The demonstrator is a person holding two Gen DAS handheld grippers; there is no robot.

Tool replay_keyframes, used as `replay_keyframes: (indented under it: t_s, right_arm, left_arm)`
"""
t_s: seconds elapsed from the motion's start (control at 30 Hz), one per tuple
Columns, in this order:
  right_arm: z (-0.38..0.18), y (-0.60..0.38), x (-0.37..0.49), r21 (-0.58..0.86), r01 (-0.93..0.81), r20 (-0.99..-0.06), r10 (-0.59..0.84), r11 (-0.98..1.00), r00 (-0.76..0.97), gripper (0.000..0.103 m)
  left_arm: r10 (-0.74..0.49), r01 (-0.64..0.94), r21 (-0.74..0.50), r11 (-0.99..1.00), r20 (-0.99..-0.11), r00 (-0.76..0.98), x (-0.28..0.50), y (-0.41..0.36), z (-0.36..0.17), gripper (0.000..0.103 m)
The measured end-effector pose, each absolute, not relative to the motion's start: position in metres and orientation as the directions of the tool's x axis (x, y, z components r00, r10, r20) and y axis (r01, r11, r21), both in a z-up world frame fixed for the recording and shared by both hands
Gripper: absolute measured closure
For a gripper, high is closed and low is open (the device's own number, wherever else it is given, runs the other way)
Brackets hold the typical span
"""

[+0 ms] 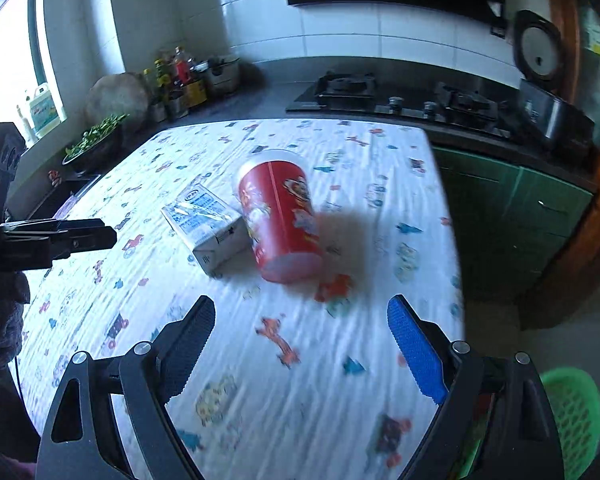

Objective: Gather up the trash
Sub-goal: 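Move both tools back to the table toward the remaining milk carton and red cup, then grasp the white Yili milk carton with the left tool while the right tool grasps the red paper cup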

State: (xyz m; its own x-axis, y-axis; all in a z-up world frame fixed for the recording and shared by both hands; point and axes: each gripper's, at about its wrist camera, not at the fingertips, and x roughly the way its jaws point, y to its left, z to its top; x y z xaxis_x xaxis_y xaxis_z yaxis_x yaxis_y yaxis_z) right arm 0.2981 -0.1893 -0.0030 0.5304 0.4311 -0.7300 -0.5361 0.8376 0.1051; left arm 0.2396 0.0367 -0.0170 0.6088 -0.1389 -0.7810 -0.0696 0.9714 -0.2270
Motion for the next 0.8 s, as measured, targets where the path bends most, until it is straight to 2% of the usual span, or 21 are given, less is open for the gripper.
replay_keyframes:
  t_s: [0.3,0.7,0.77,0.8]
  right_arm:
    - [-0.025,-0.138,0.356,0.093,-0.612,-0.769,0.447,0.785,0.457,0.018]
    - [-0.046,-0.115,0.394,0.077,-0.654,-0.808,0.431,0.753,0.401,0.018]
    - [-0.049,-0.112,0.398,0.095,-0.661,-0.81,0.444,0.744,0.382,0.022]
    - [-0.05,-0.111,0.398,0.097,-0.659,-0.81,0.444,0.746,0.383,0.027]
  left_arm:
    - [-0.12,-0.137,-0.247,0.959,-0.794,0.596,0.257,0.062,-0.026,0.042]
    - [-0.131,-0.163,-0.271,0.949,-0.806,0.577,0.274,0.066,-0.035,0.042]
    - [-0.133,-0.169,-0.275,0.946,-0.808,0.573,0.277,0.064,-0.035,0.042]
    - [-0.132,-0.174,-0.276,0.945,-0.81,0.572,0.279,0.063,-0.035,0.041]
